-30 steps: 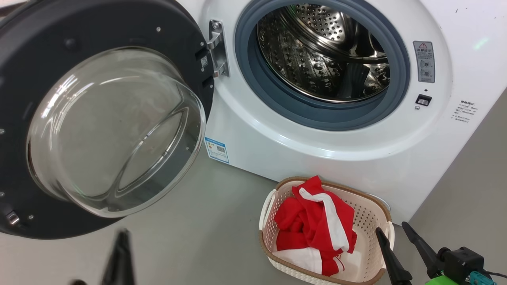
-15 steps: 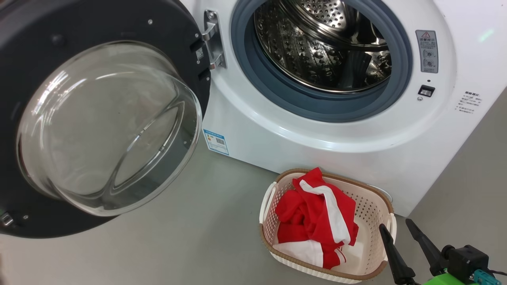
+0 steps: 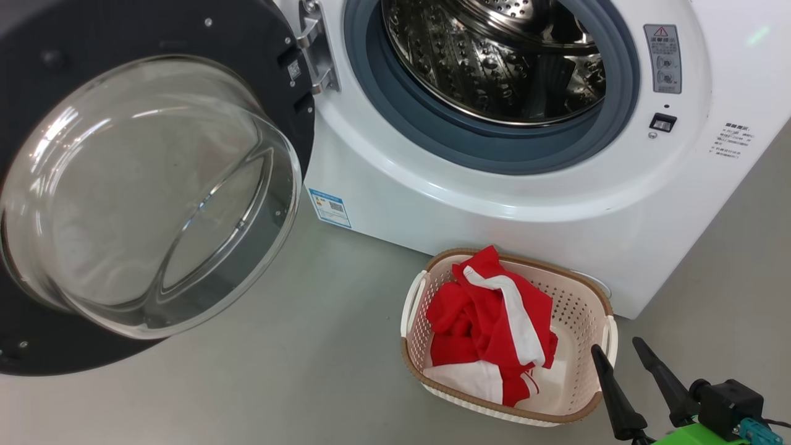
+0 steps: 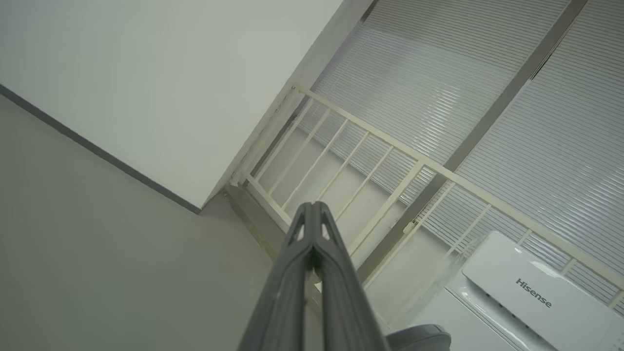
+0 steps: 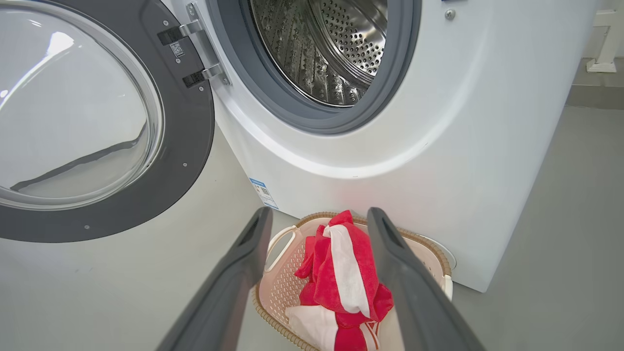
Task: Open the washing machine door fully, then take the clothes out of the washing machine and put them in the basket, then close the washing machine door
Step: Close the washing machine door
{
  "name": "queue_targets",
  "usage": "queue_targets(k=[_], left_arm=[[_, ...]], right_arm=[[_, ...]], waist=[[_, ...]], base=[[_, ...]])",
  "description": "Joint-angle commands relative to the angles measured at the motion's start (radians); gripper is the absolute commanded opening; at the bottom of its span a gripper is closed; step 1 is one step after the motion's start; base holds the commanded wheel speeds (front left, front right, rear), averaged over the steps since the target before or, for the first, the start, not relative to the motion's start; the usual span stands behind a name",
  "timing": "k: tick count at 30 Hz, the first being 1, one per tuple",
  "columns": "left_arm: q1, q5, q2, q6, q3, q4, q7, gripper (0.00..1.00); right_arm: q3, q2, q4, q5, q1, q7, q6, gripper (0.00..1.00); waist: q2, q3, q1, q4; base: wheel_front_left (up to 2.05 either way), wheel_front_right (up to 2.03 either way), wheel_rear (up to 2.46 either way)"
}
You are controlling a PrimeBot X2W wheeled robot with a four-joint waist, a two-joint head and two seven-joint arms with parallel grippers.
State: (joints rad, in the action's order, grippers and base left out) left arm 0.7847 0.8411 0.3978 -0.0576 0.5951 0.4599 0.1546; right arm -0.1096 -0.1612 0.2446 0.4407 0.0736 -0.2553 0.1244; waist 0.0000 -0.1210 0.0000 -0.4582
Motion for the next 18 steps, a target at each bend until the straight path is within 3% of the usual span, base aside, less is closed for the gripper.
queue_targets(k=[1, 9, 18], left_arm=[[0.028, 0.016, 0.079, 0.01, 0.024, 0.002, 0.029, 0.0], [0.025, 0.091, 0.177, 0.014, -0.019, 0.184, 0.361, 0.0], [-0.017, 0.127, 0.218, -0.008, -0.054, 0.258, 0.559, 0.0]], right_arm=[[-0.019, -0.016, -0.024, 0.0, -0.041, -0.006, 0.006, 1.0], [-0.013, -0.021, -0.027, 0.001, -0.052, -0.006, 0.006, 1.0], [-0.02, -0.029, -0.026, 0.002, -0.059, -0.006, 0.006, 1.0]], waist=[[0.0, -0.005, 0.0, 0.001], [0.0, -0.025, 0.0, -0.004], [0.0, -0.033, 0.0, 0.002]], base=[[0.0, 0.0, 0.0], [0.0, 0.0, 0.0], [0.0, 0.0, 0.0]])
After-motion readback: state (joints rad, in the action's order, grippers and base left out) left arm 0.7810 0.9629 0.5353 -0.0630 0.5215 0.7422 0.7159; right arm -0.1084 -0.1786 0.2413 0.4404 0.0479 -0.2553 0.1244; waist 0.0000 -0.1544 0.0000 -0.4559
